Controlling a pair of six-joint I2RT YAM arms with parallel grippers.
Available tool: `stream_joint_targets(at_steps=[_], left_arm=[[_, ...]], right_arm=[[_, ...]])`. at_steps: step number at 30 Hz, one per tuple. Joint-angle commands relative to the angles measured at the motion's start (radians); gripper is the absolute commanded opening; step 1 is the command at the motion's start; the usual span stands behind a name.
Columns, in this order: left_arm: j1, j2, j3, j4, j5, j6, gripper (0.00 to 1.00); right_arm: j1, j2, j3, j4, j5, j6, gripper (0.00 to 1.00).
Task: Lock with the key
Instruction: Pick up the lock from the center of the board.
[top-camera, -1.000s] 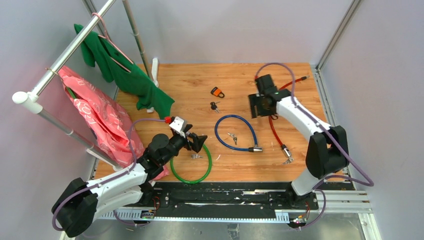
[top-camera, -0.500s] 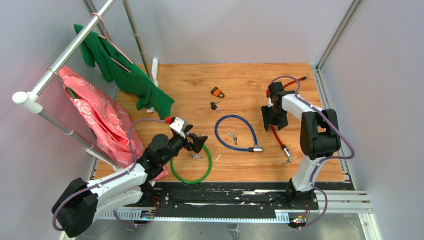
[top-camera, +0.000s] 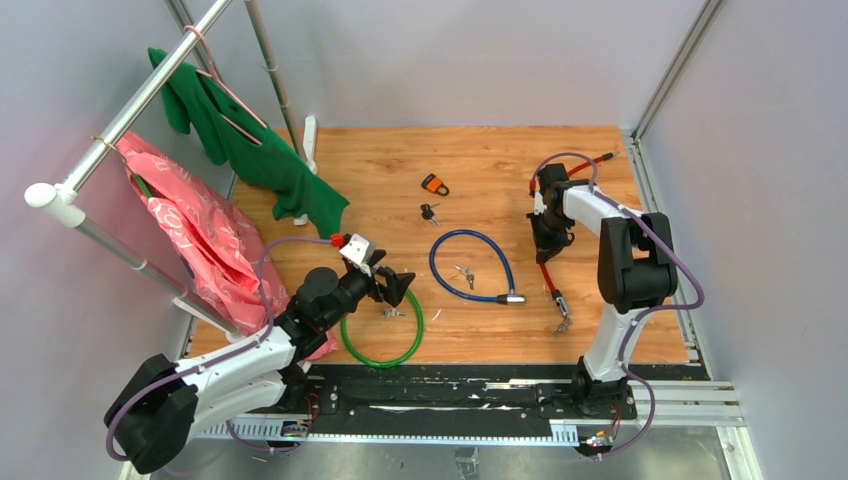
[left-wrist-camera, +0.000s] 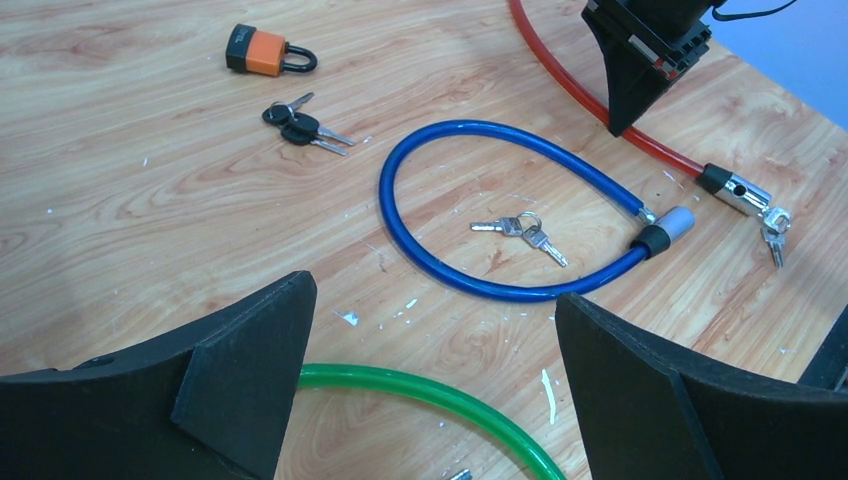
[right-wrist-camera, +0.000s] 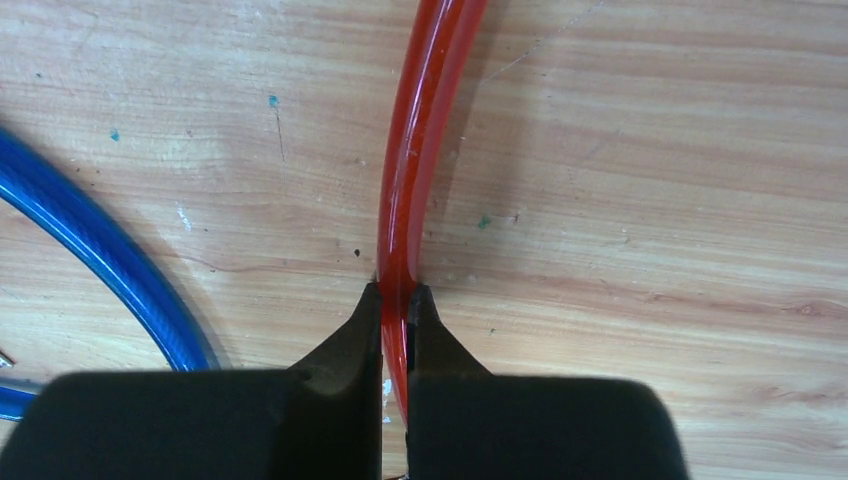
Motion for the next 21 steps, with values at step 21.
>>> stream_joint_targets(at_steps=[21], left_arm=[[0.01,0.006,0.001,0.014,0.06,-0.012,0.99]], right_arm=[[-0.013,-0.588,-0.299,0.331,-0.179,0.154,0.0]])
